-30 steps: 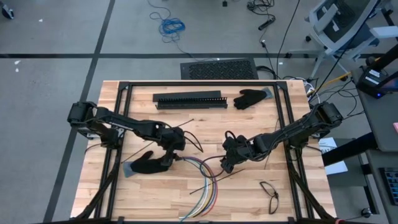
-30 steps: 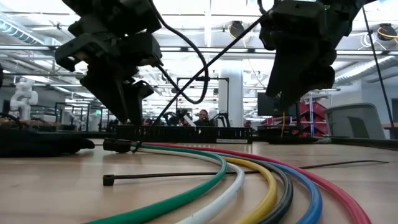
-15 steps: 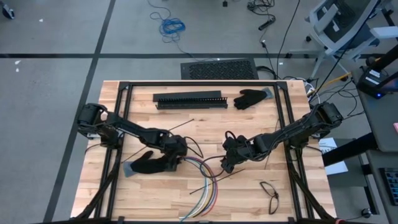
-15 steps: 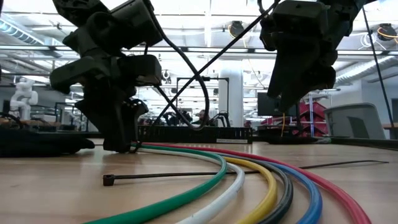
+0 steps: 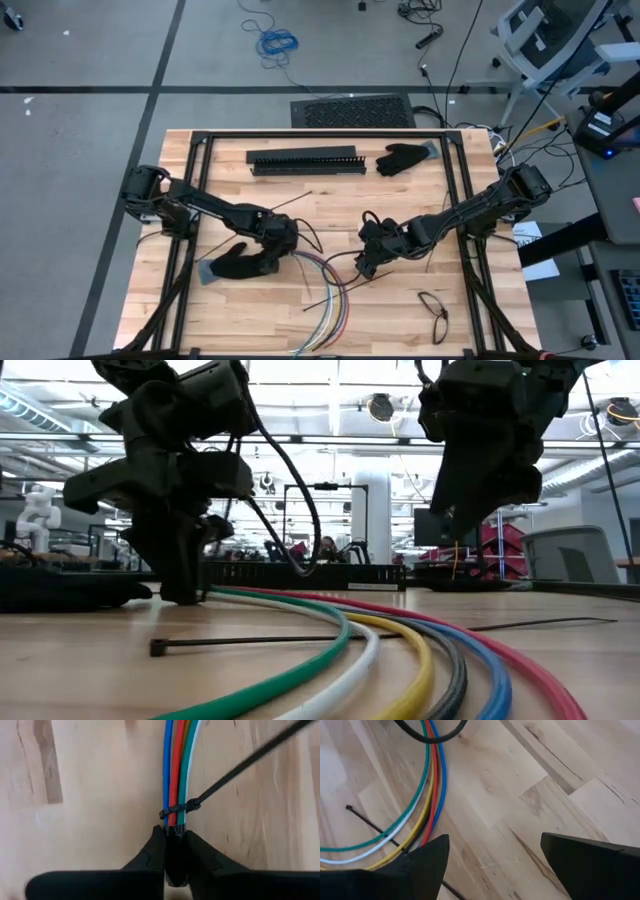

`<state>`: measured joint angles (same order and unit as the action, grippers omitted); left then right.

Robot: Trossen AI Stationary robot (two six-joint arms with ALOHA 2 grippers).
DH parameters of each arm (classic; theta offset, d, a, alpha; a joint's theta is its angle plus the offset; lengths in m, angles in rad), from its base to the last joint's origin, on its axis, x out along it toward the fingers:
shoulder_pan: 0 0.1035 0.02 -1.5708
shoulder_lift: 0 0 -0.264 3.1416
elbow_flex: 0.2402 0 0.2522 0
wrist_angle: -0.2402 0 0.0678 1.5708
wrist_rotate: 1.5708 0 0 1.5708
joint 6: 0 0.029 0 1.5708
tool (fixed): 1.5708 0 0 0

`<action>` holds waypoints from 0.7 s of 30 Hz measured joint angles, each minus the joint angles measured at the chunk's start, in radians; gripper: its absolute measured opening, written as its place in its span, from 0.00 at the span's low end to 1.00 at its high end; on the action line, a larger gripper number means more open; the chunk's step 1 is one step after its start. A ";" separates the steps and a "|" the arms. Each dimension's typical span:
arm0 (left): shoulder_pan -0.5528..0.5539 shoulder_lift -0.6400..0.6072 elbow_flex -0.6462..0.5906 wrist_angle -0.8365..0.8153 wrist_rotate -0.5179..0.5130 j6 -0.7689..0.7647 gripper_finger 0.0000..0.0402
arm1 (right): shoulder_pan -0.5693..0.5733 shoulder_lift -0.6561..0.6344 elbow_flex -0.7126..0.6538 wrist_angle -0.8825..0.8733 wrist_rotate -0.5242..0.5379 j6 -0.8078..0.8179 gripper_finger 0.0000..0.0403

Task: Ziptie cables
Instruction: Put the zip tied cabled wires into the cable duct

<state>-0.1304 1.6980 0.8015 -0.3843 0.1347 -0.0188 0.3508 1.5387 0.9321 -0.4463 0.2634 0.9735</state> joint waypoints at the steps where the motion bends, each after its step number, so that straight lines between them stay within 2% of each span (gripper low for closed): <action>1: 0.005 -0.012 0.007 -0.030 -0.003 0.005 0.10 | 0.000 0.000 0.000 0.013 0.000 0.001 0.78; 6: 0.035 -0.045 0.112 -0.160 -0.125 0.097 0.10 | -0.005 0.000 0.000 0.033 0.017 0.010 0.78; 8: 0.040 -0.063 0.187 -0.227 -0.182 0.147 0.10 | -0.006 0.000 0.000 0.038 0.095 0.056 0.78; 13: 0.036 -0.137 0.333 -0.317 -0.326 0.292 0.10 | -0.007 -0.011 0.000 0.143 0.379 0.140 0.78; 15: 0.046 -0.173 0.343 -0.315 -0.371 0.328 0.10 | -0.022 -0.013 0.000 0.226 0.401 0.119 0.78; 18: 0.076 -0.217 0.340 -0.316 -0.389 0.385 0.10 | -0.045 -0.013 0.000 0.330 0.363 0.021 0.78; 21: 0.098 -0.265 0.311 -0.320 -0.347 0.422 0.10 | -0.070 -0.013 0.001 0.382 0.469 -0.025 0.78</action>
<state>-0.0323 1.4335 1.1122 -0.7038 -0.2118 0.4030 0.2811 1.5261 0.9329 -0.0642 0.7323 0.9481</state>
